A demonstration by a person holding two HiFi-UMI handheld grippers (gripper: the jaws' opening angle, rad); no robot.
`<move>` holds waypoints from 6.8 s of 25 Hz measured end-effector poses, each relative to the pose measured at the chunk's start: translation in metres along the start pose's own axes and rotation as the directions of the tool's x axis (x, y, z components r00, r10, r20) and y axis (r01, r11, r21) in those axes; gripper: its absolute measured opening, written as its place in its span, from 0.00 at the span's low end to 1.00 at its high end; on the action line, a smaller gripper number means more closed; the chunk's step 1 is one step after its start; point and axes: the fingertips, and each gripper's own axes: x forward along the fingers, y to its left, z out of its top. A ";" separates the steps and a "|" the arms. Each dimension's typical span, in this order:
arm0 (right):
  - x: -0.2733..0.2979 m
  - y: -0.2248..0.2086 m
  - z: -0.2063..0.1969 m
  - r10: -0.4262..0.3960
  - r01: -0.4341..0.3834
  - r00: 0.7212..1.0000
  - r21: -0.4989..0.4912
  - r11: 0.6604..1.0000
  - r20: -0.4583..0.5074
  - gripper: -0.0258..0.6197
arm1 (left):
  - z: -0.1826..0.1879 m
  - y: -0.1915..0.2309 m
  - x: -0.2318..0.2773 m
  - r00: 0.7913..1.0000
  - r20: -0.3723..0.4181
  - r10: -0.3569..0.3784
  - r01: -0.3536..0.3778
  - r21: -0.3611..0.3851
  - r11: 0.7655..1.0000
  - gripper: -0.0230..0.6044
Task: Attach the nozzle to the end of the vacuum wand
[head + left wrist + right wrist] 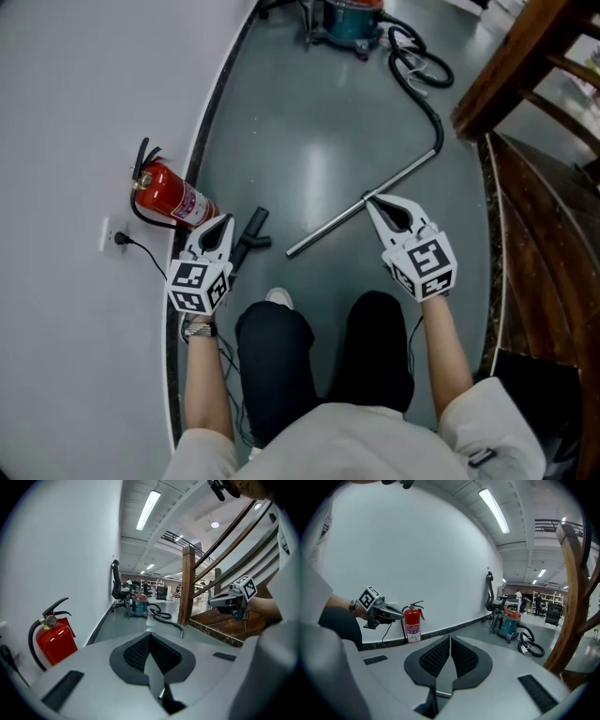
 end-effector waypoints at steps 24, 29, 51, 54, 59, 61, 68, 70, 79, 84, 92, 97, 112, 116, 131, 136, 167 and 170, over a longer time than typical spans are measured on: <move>0.101 0.029 -0.110 0.115 -0.115 0.993 -0.025 0.993 -0.025 0.09 | -0.118 0.025 0.047 0.997 -0.015 -0.081 0.081 0.017 0.997 0.04; 0.140 0.025 -0.138 0.100 -0.102 0.995 -0.093 0.990 -0.026 0.09 | -0.151 0.029 0.071 0.995 -0.041 -0.091 0.092 0.028 0.995 0.04; 0.206 0.105 -0.262 0.388 -0.437 0.883 -0.161 0.885 -0.265 0.09 | -0.284 0.028 0.111 0.938 -0.306 -0.165 0.236 0.214 0.948 0.04; 0.208 0.109 -0.280 0.421 -0.466 0.859 -0.103 0.879 -0.290 0.09 | -0.295 0.027 0.112 0.918 -0.357 -0.175 0.268 0.231 0.935 0.08; 0.209 0.117 -0.303 0.463 -0.529 0.811 -0.112 0.841 -0.357 0.09 | -0.310 0.031 0.115 0.891 -0.420 -0.172 0.300 0.259 0.918 0.11; 0.209 0.121 -0.310 0.472 -0.550 0.795 -0.124 0.826 -0.382 0.09 | -0.318 0.033 0.117 0.877 -0.449 -0.170 0.310 0.260 0.914 0.12; 0.209 0.138 -0.336 0.504 -0.638 0.721 -0.173 0.751 -0.475 0.09 | -0.342 0.031 0.120 0.829 -0.536 -0.158 0.362 0.299 0.883 0.17; 0.206 0.142 -0.346 0.514 -0.673 0.691 -0.194 0.714 -0.508 0.09 | -0.346 0.032 0.122 0.824 -0.546 -0.153 0.365 0.304 0.880 0.18; 0.211 0.132 -0.385 0.505 -0.711 0.630 -0.175 0.681 -0.590 0.26 | -0.352 0.042 0.135 0.827 -0.552 -0.107 0.334 0.331 0.883 0.18; 0.215 0.117 -0.402 0.427 -0.737 0.613 -0.287 0.612 -0.665 0.30 | -0.360 0.044 0.136 0.798 -0.590 -0.120 0.381 0.340 0.860 0.18; 0.222 0.105 -0.412 0.337 -0.753 0.605 -0.381 0.537 -0.721 0.33 | -0.364 0.035 0.146 0.750 -0.633 -0.194 0.478 0.315 0.820 0.28; 0.229 0.103 -0.416 0.325 -0.774 0.591 -0.405 0.487 -0.738 0.33 | -0.378 0.033 0.150 0.660 -0.727 -0.189 0.575 0.328 0.750 0.32; 0.228 0.112 -0.434 0.294 -0.836 0.527 -0.425 0.347 -0.797 0.35 | -0.407 0.036 0.155 0.558 -0.824 -0.104 0.688 0.388 0.613 0.34; 0.231 0.118 -0.437 0.296 -0.844 0.521 -0.434 0.315 -0.800 0.35 | -0.410 0.035 0.157 0.532 -0.839 -0.116 0.720 0.375 0.584 0.34; 0.221 0.120 -0.435 0.271 -0.838 0.541 -0.484 0.251 -0.796 0.29 | -0.411 0.027 0.149 0.530 -0.832 -0.161 0.707 0.330 0.626 0.33; 0.216 0.120 -0.421 0.258 -0.823 0.564 -0.510 0.250 -0.784 0.28 | -0.403 0.016 0.136 0.591 -0.775 -0.226 0.646 0.285 0.708 0.33; 0.218 0.123 -0.373 0.253 -0.731 0.678 -0.598 0.330 -0.690 0.28 | -0.396 -0.044 0.125 0.653 -0.686 -0.320 0.597 0.206 0.776 0.33; 0.217 0.124 -0.372 0.254 -0.731 0.678 -0.599 0.327 -0.690 0.28 | -0.392 -0.046 0.126 0.659 -0.679 -0.323 0.592 0.204 0.779 0.33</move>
